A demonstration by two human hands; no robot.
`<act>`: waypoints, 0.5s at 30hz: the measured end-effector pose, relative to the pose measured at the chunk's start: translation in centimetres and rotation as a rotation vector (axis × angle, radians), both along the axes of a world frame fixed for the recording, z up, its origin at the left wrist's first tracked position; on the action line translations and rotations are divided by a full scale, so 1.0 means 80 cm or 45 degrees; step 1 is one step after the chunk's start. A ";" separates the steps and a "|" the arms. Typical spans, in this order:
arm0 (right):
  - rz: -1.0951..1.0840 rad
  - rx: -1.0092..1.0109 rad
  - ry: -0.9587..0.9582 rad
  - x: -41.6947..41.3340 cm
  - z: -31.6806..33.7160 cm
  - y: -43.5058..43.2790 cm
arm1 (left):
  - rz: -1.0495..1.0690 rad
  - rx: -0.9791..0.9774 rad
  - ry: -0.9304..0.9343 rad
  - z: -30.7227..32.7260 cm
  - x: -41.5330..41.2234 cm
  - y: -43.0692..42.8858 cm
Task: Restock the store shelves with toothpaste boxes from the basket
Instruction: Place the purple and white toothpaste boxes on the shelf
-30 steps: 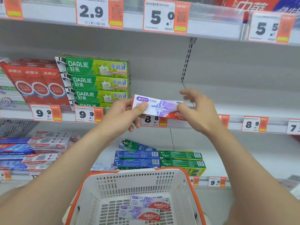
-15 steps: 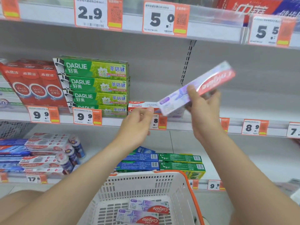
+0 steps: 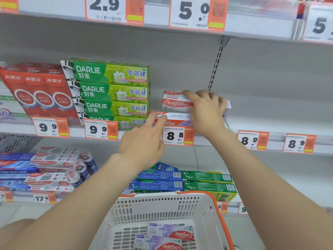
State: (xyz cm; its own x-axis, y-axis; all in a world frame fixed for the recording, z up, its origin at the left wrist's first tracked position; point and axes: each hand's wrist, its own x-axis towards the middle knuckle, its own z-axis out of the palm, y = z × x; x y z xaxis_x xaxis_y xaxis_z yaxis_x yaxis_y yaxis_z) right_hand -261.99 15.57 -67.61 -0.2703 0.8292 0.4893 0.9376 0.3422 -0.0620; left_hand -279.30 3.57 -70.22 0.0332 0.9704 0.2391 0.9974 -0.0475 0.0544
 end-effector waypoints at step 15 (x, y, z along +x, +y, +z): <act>0.372 -0.182 -0.023 -0.010 -0.026 -0.011 | -0.120 -0.086 -0.129 -0.006 -0.017 -0.010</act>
State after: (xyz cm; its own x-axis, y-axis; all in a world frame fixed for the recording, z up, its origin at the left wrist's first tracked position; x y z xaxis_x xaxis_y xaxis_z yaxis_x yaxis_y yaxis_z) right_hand -262.78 14.66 -69.69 -0.5148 0.7750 0.3666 0.8021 0.5863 -0.1132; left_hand -280.64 2.79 -70.69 0.1037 0.9781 0.1805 0.9779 -0.1333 0.1609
